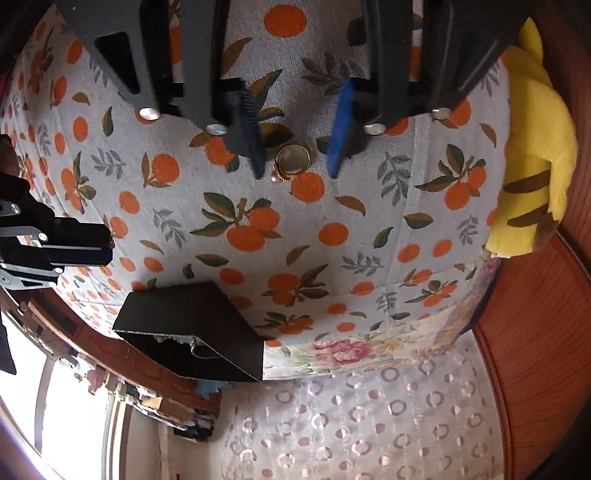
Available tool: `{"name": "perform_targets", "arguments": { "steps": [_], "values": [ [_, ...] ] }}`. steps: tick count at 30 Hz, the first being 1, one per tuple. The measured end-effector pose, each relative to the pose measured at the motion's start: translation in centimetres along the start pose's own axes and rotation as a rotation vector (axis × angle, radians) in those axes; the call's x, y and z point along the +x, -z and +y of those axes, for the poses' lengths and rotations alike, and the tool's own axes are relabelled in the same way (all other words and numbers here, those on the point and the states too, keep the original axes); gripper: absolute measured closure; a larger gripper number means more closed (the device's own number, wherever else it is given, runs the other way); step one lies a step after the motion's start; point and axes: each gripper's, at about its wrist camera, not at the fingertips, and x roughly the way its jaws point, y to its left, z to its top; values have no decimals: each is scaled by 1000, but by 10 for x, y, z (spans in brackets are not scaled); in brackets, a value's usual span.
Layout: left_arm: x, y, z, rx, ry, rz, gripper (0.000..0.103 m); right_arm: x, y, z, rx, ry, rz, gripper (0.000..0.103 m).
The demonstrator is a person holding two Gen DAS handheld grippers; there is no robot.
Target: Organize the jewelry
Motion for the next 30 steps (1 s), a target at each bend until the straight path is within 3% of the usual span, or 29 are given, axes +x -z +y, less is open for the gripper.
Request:
{"name": "perform_targets", "arguments": {
  "steps": [8, 16, 30],
  "values": [
    [-5, -19, -4, -10, 2, -40, 85, -7, -6, -19, 17, 24, -24, 86],
    [-12, -80, -29, 13, 38, -149, 85, -27, -34, -61, 56, 91, -108, 86],
    [17, -135, -62, 63, 61, -171, 85, -18, -61, -115, 117, 145, -141, 85]
  ]
}}
